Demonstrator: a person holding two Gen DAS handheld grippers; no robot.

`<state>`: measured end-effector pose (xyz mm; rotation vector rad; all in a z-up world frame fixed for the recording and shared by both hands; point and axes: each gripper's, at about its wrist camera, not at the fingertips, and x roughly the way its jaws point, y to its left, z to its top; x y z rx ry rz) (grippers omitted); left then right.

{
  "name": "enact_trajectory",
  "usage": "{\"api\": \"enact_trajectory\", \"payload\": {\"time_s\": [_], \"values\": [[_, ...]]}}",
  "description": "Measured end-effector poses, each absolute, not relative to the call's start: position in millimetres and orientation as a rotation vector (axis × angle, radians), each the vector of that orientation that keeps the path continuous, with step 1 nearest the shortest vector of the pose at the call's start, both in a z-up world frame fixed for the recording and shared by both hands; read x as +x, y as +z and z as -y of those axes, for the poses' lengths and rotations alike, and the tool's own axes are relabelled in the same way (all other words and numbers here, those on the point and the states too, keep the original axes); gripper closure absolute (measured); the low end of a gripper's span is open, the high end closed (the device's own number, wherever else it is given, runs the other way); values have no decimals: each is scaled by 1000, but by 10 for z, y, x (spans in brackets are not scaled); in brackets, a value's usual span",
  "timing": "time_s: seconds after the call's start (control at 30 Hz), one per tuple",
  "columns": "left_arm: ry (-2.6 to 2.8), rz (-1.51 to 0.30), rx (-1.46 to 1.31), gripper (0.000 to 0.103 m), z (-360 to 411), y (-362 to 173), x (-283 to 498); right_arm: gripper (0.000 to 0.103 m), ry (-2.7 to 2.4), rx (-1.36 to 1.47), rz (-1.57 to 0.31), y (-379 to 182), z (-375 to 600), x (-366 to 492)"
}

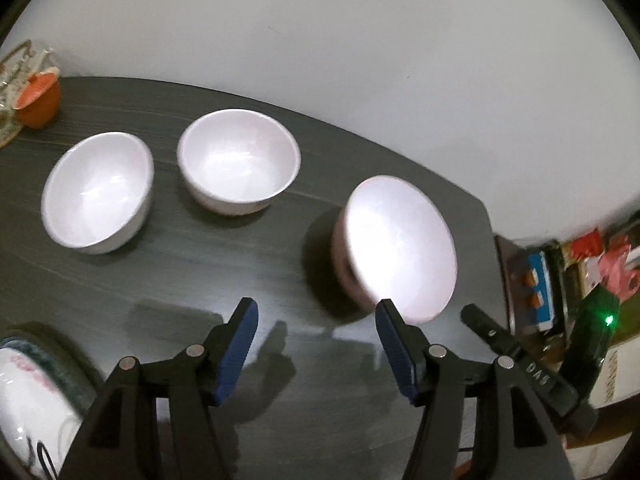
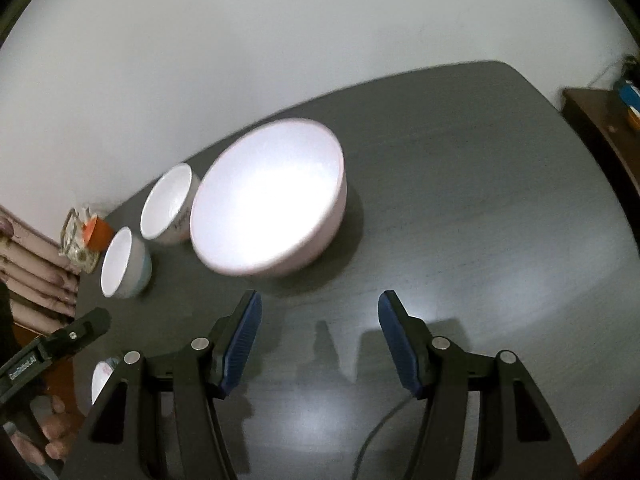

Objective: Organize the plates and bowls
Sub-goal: 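Move both tools to the rim of the large pink-rimmed bowl, then close both tools on the pink-rimmed bowl rim and lift it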

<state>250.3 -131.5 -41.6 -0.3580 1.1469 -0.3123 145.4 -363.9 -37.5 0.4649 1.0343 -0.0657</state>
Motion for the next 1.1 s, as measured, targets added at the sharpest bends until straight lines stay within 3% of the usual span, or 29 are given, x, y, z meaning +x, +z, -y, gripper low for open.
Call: {"api": "enact_trajectory", "payload": {"time_s": [0.57, 0.67, 0.73, 0.83, 0.97, 1.1], "values": [[-277, -1321, -376, 41, 1799, -978, 3296, 42, -73, 497, -1132, -743, 3936, 2222], [-264, -1327, -356, 47, 1811, -1040, 3303, 43, -70, 503, -1151, -826, 3911, 2247], [-268, -1330, -346, 71, 1829, -1072, 3310, 49, -59, 501, -1156, -867, 3891, 2267], [-277, -1338, -338, 82, 1874, -1106, 3314, 61, -45, 517, -1159, -906, 3879, 2284], [-284, -1324, -304, 85, 1935, -1097, 3258, 86, -31, 517, -1162, -937, 3847, 2289], [-297, -1307, -291, 85, 1959, -1006, 3138, 86, -42, 513, -1161, -925, 3862, 2246]]}}
